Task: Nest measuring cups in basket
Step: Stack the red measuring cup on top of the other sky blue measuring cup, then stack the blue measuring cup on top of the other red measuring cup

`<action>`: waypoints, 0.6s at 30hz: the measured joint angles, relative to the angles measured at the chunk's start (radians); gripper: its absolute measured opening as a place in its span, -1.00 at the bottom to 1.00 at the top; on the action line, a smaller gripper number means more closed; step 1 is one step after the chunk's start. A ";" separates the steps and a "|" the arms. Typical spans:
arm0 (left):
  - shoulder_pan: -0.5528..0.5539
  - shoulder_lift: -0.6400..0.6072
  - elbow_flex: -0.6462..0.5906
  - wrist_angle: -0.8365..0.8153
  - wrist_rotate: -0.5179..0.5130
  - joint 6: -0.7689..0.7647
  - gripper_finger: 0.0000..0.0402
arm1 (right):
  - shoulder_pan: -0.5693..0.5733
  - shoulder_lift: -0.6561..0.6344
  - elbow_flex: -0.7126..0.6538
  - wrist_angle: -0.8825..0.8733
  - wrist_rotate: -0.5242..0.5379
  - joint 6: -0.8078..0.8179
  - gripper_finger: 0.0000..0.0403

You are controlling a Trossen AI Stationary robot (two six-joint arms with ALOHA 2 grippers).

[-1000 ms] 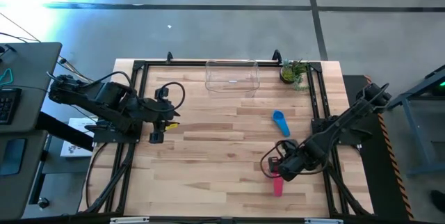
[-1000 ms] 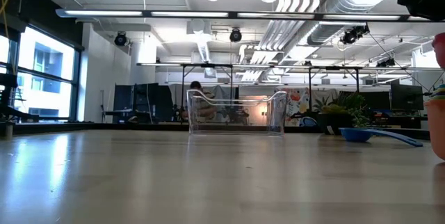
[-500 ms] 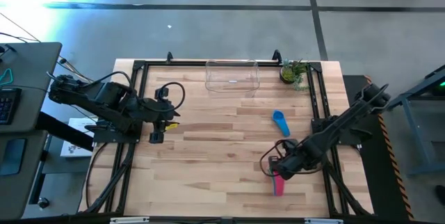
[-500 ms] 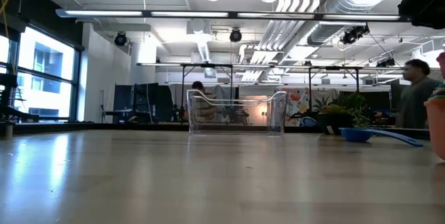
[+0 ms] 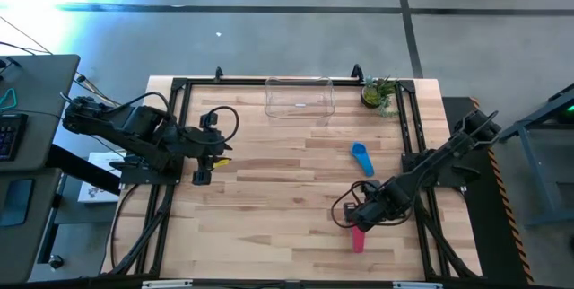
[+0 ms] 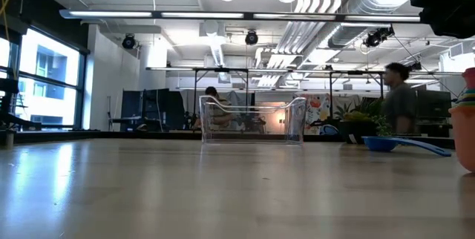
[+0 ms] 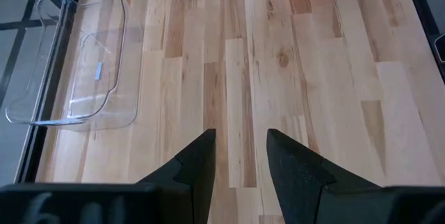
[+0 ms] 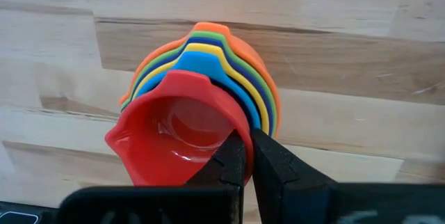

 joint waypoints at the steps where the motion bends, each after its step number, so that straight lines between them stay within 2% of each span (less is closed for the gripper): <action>1: 0.000 0.000 0.000 0.000 0.000 0.000 -0.42 | -0.001 0.000 0.000 0.000 0.000 0.000 -0.98; 6: 0.000 0.000 0.000 0.000 0.000 0.000 -0.42 | -0.002 0.000 0.000 0.003 0.000 -0.011 -0.95; 13: 0.000 0.000 0.000 0.000 0.000 0.000 -0.42 | -0.002 0.000 0.000 -0.003 0.010 -0.011 -0.67; 18: 0.000 0.000 0.000 0.000 0.000 0.000 -0.42 | -0.002 -0.003 0.000 -0.003 0.012 -0.018 -0.55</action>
